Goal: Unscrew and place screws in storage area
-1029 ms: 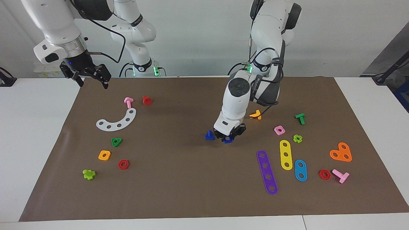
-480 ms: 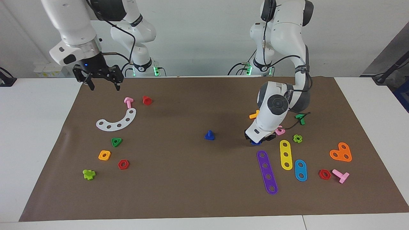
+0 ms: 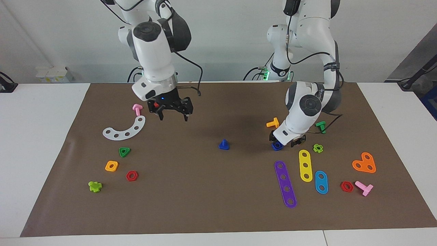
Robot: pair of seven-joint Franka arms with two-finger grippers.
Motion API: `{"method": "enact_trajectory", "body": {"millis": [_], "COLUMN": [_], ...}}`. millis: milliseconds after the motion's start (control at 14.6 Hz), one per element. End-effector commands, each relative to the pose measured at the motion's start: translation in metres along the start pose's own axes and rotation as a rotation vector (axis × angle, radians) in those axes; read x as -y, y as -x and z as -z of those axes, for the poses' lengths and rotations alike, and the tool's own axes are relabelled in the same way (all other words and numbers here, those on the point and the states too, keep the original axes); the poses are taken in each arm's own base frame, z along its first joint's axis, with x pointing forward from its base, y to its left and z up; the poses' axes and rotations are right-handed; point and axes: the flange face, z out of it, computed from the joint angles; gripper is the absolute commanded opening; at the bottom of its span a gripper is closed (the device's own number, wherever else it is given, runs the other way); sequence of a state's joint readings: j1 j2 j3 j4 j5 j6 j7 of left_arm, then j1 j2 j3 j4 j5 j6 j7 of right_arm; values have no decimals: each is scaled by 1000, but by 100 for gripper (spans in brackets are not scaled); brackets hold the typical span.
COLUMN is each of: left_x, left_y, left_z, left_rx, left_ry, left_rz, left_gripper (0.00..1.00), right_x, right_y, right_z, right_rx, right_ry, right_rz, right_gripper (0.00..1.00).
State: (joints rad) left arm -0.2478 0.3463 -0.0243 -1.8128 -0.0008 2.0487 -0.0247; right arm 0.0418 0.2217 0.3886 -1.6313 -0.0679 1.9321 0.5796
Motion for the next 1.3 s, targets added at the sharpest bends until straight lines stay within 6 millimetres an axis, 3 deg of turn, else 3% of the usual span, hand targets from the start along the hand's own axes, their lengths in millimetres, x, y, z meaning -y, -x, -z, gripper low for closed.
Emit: {"method": "enact_trajectory", "body": {"millis": [0, 206, 343, 412, 618, 892, 1029, 1098, 1235], "left_x": [18, 57, 86, 99, 137, 150, 144, 141, 137], "left_y": [13, 19, 26, 32, 70, 103, 113, 116, 121], "left_z": [44, 120, 166, 181, 232, 266, 276, 279, 263], "left_rx": [-48, -38, -19, -9, -64, -75, -79, -88, -86], "left_ry": [57, 65, 61, 57, 22, 19, 19, 16, 17], "left_rz": [38, 88, 126, 148, 208, 254, 279, 315, 356], "left_gripper": [100, 100, 100, 100, 100, 100, 100, 100, 100], "right_x": [51, 106, 122, 131, 148, 152, 151, 150, 150], "right_y": [-2, 27, 31, 38, 46, 59, 68, 72, 74], "right_z": [-37, -73, -93, -110, -161, -184, -197, -201, -202], "right_rx": [-27, -26, -57, -46, -86, -77, -65, -56, -53], "right_ry": [-3, -3, -9, 3, 17, 35, 31, 39, 42], "right_rz": [5, 45, 50, 69, 132, 176, 189, 196, 200], "right_gripper": [100, 100, 100, 100, 96, 76, 65, 64, 61]}}
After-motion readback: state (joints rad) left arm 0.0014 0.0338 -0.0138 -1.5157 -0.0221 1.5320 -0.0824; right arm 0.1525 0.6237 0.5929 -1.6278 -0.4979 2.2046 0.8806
